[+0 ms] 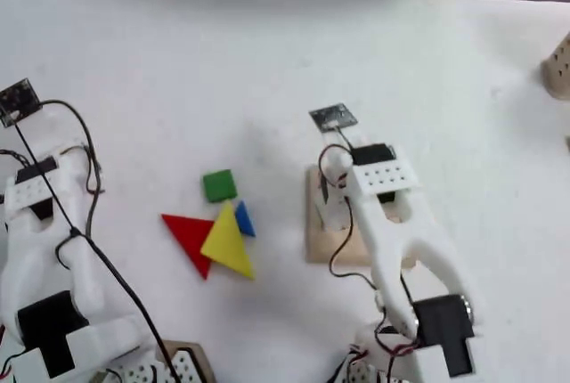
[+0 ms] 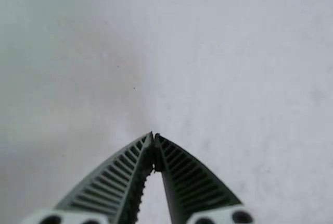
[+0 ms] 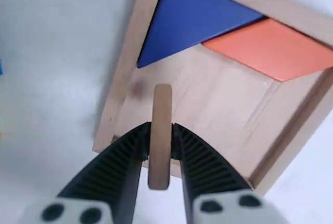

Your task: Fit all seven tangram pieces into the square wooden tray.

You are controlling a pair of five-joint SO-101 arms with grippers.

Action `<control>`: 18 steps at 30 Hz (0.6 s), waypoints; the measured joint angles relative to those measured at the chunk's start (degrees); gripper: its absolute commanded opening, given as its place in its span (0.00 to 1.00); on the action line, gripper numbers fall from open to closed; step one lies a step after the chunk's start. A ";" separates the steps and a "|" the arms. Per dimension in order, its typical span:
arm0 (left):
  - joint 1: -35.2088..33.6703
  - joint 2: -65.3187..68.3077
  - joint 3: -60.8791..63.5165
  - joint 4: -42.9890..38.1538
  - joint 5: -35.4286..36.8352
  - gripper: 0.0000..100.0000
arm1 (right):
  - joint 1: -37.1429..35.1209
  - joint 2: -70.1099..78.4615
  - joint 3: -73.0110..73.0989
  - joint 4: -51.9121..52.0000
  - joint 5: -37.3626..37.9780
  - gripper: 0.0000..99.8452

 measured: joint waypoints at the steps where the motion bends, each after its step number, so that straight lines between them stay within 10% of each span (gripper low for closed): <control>1: 0.00 0.00 0.00 0.00 0.00 0.03 | 0.00 0.97 0.00 -0.35 0.00 0.12; 18: 0.00 0.00 0.00 0.00 0.00 0.03 | 1.85 -0.44 -2.55 4.13 1.76 0.18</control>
